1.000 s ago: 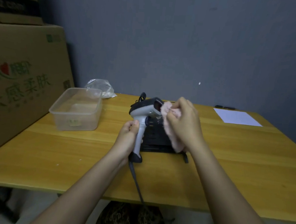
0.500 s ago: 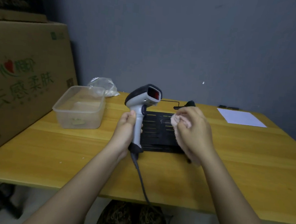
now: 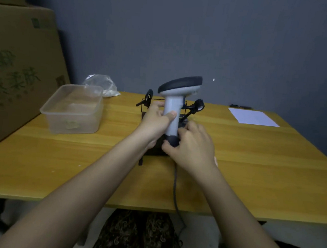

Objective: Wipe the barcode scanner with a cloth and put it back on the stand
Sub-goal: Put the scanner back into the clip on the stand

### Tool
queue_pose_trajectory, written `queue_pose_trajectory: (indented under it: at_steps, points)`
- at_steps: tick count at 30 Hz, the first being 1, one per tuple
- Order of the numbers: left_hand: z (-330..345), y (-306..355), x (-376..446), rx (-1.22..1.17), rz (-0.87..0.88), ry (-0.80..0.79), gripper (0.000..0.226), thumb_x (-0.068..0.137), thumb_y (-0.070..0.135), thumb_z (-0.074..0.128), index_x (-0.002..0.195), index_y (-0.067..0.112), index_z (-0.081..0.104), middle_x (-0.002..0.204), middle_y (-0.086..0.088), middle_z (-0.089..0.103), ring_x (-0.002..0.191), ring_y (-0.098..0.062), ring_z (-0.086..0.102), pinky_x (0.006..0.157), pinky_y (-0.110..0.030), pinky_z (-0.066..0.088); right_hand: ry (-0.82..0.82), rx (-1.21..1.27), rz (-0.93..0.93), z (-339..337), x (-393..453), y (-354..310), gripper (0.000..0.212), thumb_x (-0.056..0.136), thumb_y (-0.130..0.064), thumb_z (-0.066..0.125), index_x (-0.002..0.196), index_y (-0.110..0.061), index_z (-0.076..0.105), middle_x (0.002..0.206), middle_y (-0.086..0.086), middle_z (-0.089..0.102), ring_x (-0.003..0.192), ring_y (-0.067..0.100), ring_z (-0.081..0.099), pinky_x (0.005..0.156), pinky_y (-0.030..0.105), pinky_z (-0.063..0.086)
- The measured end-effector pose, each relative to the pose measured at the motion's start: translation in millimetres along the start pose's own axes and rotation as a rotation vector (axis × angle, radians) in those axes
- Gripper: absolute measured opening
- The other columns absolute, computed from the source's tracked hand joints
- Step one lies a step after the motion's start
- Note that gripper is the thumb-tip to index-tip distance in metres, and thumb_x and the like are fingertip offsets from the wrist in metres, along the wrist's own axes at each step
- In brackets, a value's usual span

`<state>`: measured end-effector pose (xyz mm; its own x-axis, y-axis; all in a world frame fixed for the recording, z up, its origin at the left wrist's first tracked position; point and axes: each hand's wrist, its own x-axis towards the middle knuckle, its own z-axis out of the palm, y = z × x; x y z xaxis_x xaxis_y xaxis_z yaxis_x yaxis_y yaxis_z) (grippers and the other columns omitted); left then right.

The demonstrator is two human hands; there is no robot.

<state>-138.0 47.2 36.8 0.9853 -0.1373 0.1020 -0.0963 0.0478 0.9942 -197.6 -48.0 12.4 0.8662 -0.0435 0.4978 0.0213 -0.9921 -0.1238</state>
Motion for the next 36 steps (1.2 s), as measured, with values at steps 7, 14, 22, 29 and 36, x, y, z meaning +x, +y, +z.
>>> queue_pose_trajectory:
  at_steps: [7,14,22,29,36]
  points:
    - [51,7,19,-0.027,-0.01,0.076,0.039,0.085,0.016,0.067,0.115,0.01,0.043,0.096,-0.008,0.06,0.088,-0.023,0.062,0.076,-0.033,0.053,0.033,-0.116,0.185,-1,24,28,0.052,0.084,-0.053,0.052,0.102,-0.006,0.064,0.105,0.013,0.057,0.099,0.032,0.049,0.073,0.036,0.034]
    - [69,24,54,-0.034,0.03,-0.102,0.013,0.095,0.02,0.05,0.104,0.011,0.05,0.096,-0.006,0.058,0.087,-0.015,0.058,0.078,-0.028,0.051,0.083,-0.061,0.227,-15,65,75,0.037,0.087,-0.04,0.047,0.086,-0.006,0.062,0.094,0.013,0.056,0.094,0.033,0.051,0.066,0.036,0.033]
    - [57,-17,124,0.715,0.027,-0.229,0.056,0.083,0.009,0.058,0.136,0.011,0.04,0.139,-0.011,0.046,0.121,-0.027,0.049,0.097,-0.038,0.046,-0.126,0.735,0.392,-25,108,117,0.033,0.092,-0.033,0.046,0.067,-0.011,0.051,0.057,0.001,0.051,0.049,0.01,0.045,0.051,0.025,0.036]
    - [66,-59,160,1.074,0.117,-0.23,0.066,0.068,0.05,0.075,0.118,0.014,0.051,0.116,-0.008,0.06,0.114,-0.031,0.054,0.081,-0.039,0.048,-0.218,0.783,0.432,4,117,135,0.036,0.094,-0.034,0.043,0.07,-0.011,0.056,0.062,0.003,0.049,0.054,0.014,0.043,0.049,0.022,0.035]
    - [71,-81,164,1.004,0.285,-0.178,0.019,0.081,0.025,0.061,0.082,0.012,0.048,0.083,-0.01,0.06,0.08,-0.028,0.057,0.059,-0.033,0.038,-0.21,0.788,0.366,28,113,138,0.037,0.097,-0.034,0.042,0.066,-0.016,0.052,0.058,-0.002,0.047,0.053,0.012,0.042,0.049,0.021,0.034]
